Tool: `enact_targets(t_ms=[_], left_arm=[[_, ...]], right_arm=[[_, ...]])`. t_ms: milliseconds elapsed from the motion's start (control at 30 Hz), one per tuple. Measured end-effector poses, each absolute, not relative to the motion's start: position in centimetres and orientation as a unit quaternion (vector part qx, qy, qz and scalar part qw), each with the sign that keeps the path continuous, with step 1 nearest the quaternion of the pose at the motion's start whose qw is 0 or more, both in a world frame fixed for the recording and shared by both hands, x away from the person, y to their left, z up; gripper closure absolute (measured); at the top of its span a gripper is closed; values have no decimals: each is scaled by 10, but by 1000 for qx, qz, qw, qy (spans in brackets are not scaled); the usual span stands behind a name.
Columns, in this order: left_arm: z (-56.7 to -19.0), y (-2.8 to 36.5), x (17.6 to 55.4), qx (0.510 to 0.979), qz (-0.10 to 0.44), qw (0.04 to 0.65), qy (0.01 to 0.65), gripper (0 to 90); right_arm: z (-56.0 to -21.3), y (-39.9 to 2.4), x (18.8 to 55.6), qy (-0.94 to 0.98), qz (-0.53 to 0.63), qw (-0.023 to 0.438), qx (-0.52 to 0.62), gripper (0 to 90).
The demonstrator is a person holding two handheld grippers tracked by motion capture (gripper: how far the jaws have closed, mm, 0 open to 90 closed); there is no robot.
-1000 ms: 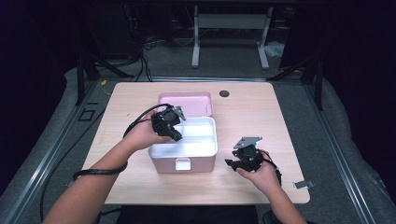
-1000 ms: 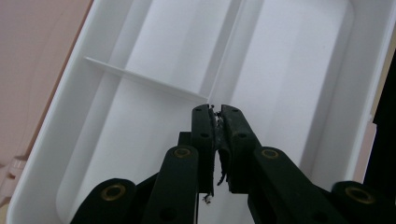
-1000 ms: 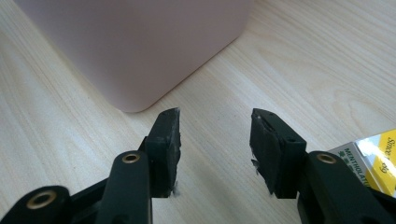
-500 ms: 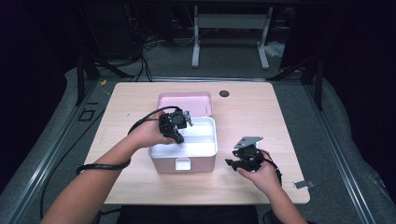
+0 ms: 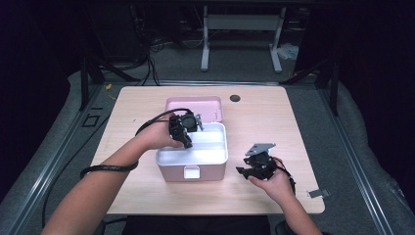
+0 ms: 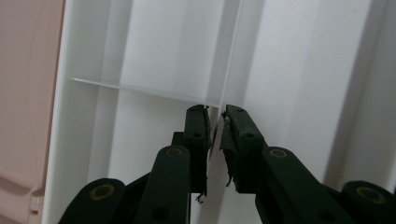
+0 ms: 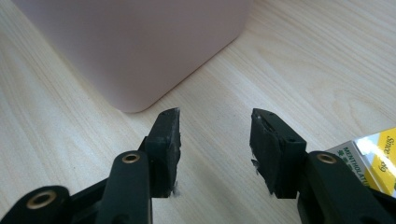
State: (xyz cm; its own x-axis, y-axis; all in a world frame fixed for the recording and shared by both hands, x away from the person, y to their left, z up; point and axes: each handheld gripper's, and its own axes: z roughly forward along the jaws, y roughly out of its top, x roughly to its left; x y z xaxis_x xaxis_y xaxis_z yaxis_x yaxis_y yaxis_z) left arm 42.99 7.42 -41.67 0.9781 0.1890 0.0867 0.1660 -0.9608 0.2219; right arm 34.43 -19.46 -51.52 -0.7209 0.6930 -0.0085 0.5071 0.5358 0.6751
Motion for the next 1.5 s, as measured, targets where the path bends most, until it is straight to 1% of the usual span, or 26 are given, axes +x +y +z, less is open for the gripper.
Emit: enact_targets(t_ms=[167, 200, 233, 333, 400, 667, 967, 1200, 1333, 1500], left_arm=[[-421, 72, 433, 991, 42, 97, 78, 841], [-421, 71, 434, 993, 40, 94, 65, 852], [-421, 71, 434, 993, 40, 94, 65, 857], [-421, 68, 431, 995, 50, 79, 26, 871], [-420, 65, 431, 996, 55, 66, 14, 872], [-420, 64, 425, 996, 68, 60, -11, 868], [-417, 65, 424, 996, 64, 57, 10, 876], [-404, 68, 422, 996, 71, 61, 16, 890], [-388, 74, 426, 994, 70, 67, 49, 891], [-377, 93, 430, 989, 50, 90, 108, 891]], right_arm=[[-515, -195, 344, 866, 333, 140, 347, 525], [-515, -195, 344, 869, 326, 134, 348, 526], [-515, -195, 345, 868, 327, 134, 349, 526], [-517, -194, 345, 866, 333, 137, 348, 525], [-516, -194, 344, 866, 333, 138, 348, 526], [-517, -194, 345, 864, 335, 136, 349, 526], [-515, -195, 345, 868, 327, 135, 349, 526], [-516, -196, 345, 867, 330, 134, 350, 526], [-516, -195, 345, 864, 336, 138, 349, 526], [-515, -195, 345, 864, 335, 141, 349, 526]])
